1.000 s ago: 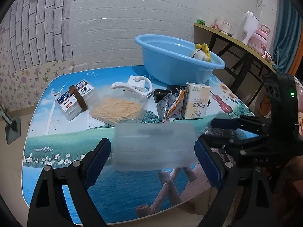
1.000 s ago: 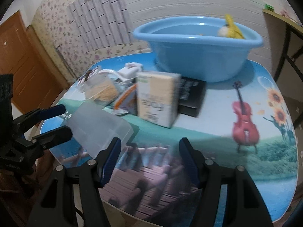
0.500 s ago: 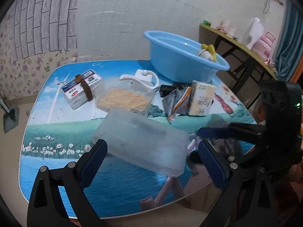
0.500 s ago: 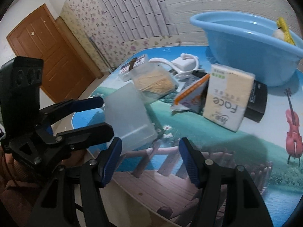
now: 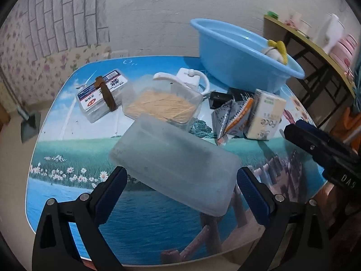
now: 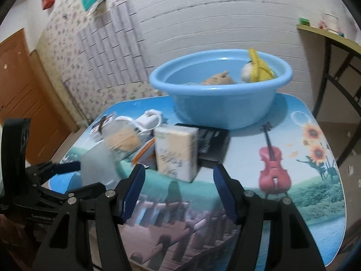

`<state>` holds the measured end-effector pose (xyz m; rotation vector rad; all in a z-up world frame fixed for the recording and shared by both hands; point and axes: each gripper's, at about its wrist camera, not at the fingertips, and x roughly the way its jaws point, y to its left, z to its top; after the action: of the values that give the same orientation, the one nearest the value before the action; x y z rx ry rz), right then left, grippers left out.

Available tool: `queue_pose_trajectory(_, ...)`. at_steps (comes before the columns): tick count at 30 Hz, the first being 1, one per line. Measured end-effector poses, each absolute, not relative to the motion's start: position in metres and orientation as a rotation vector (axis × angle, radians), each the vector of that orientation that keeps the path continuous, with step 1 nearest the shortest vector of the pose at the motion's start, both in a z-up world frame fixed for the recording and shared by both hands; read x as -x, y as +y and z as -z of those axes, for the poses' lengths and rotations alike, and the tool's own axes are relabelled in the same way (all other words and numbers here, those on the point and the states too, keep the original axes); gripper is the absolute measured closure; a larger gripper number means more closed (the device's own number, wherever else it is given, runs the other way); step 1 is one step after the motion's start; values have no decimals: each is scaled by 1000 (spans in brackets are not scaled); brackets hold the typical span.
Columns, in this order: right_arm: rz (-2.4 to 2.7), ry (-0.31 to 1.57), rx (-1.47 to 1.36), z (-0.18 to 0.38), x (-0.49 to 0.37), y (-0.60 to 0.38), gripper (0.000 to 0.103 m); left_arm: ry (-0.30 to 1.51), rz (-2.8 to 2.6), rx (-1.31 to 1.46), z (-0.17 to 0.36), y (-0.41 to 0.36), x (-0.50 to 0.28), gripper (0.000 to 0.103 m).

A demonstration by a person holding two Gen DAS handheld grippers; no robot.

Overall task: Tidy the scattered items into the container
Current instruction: 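Grasp the clear plastic box with the left tool while the right grasps the white 'Face' tissue pack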

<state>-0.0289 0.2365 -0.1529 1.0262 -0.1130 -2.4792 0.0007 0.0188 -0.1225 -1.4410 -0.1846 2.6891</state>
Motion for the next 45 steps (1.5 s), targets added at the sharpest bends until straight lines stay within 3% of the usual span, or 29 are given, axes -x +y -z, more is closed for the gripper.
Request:
queue_pose_trajectory(12,2476,-112,-1023,155,55,215,43,-533,-2659,1515,121,-3,16,5)
queue_pose_trajectory(13,2470,-117,-1025,156,55,215,47,-535,-2659,1522,122,-3,17,5)
queue_pose_trajectory(15,2444,-114,-1033,157,57,213,72,-527,-2669,1539,124,-2,18,5)
queue_pose_trajectory(18,2426,-103,-1034,159,56,214,82,-543,-2642,1579,132,-1,21,5)
queue_pose_trajectory(28,2404,-84,-1009,157,46,216,87,-532,-2672,1577,135,3,32,2)
queue_pose_trajectory(34,2427,-52,-978,152,37,219,89,-452,-2631,1463,132,1,22,20)
queue_pose_trajectory(45,2458,-57,-974,148,32,236,95,-410,-2590,1430,127,-10,3,31)
